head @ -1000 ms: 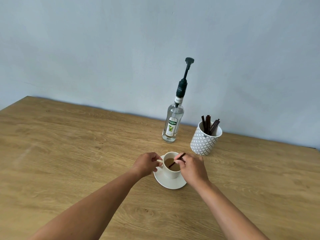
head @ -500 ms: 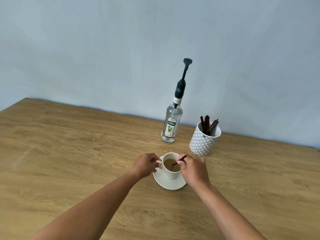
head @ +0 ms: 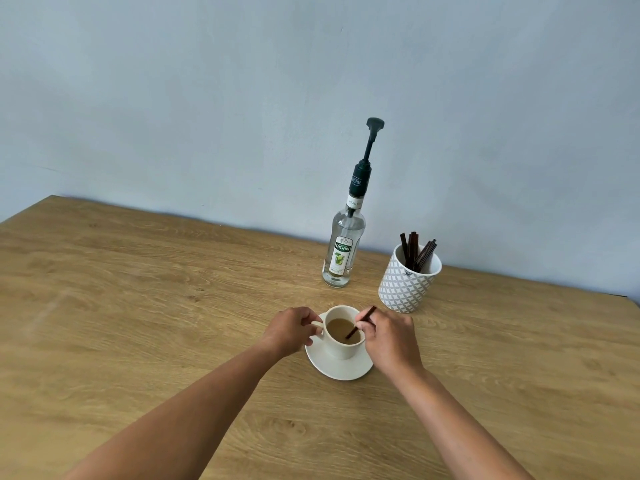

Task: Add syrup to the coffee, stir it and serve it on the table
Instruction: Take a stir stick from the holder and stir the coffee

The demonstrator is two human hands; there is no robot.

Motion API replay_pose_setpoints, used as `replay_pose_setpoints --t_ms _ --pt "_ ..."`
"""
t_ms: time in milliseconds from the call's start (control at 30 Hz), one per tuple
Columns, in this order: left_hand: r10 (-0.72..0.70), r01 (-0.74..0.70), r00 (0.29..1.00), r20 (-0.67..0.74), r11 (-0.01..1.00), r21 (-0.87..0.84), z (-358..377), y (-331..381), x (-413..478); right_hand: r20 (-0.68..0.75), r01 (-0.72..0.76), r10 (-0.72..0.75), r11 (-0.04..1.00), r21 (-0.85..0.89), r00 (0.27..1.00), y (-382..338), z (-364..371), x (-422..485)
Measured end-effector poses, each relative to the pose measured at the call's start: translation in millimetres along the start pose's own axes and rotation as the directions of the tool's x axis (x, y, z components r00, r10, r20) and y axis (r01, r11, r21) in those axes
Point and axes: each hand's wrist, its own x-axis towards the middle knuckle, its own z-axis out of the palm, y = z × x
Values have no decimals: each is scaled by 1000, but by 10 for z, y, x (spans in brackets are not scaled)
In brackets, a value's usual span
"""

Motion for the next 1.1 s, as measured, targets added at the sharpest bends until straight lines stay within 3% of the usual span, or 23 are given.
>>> replay_pose_setpoints --t_ms 300,533,733,1000,1100 --pt "-16 16 1000 9 1000 -25 -4 13 -13 13 -11 12 998 -58 1000 -8 -10 0" --pt "-16 16 1000 14 999 -28 -1 7 -5 56 -13 11 999 40 998 -35 16 16" --pt "-9 10 1000 7 1000 -20 -4 2 3 26 -22 24 998 -60 999 9 -15 17" --pt "10 -10 1000 1 1000 25 -1 -6 12 46 -34 26 980 194 999 -35 44 -35" --pt "18 -18 1000 4 999 30 -6 1 10 57 -35 28 990 137 998 -54 50 -5"
